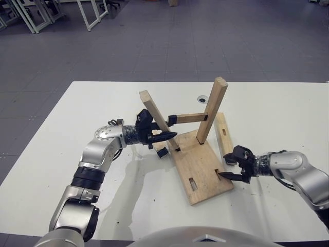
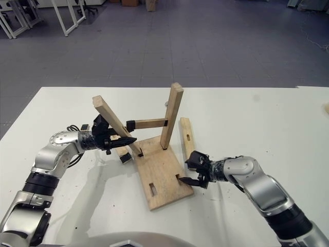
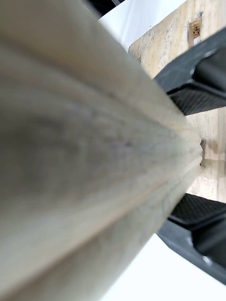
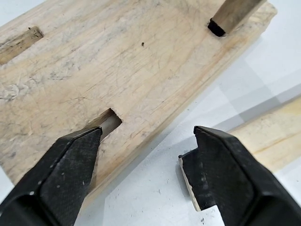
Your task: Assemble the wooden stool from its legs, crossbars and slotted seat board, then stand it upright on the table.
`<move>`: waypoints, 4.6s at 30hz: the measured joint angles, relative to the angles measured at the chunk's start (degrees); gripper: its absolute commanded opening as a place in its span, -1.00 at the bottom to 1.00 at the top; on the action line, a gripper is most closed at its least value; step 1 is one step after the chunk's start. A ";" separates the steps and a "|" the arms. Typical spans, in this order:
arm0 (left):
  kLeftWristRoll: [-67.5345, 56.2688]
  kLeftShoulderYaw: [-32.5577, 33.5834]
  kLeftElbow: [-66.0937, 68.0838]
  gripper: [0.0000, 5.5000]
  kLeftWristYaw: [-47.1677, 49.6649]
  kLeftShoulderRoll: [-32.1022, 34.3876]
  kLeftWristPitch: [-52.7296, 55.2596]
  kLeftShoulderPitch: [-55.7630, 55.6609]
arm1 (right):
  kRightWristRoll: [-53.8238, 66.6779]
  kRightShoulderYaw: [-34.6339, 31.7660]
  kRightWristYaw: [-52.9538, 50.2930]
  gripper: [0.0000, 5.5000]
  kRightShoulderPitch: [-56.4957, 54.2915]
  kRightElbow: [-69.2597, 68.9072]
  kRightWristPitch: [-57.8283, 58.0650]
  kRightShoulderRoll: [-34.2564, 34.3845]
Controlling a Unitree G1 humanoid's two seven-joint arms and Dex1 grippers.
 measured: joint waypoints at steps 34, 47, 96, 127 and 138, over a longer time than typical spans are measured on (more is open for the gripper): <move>2.70 -6.08 3.53 -0.25 -2.40 2.41 -6.21 -2.87 | 37.22 -32.35 -22.50 -0.42 -13.99 -12.32 47.82 38.77; 2.71 -6.79 4.47 -0.25 -2.77 2.49 -6.16 -3.99 | 4.63 -7.45 -54.61 -0.70 -23.29 -10.25 20.48 49.77; 1.59 -8.81 20.28 -0.25 -11.16 3.72 -16.18 -10.68 | 8.44 -12.40 -47.06 -0.70 -13.33 -4.61 22.57 40.16; 11.41 -10.73 23.45 0.31 -15.03 -4.06 -24.76 -14.84 | -0.89 11.65 8.92 -0.16 -5.97 2.83 -9.19 3.67; 21.08 -10.45 34.82 0.55 -20.76 2.70 -31.51 -19.30 | -0.84 10.61 4.83 -0.16 -2.39 0.58 -9.01 5.21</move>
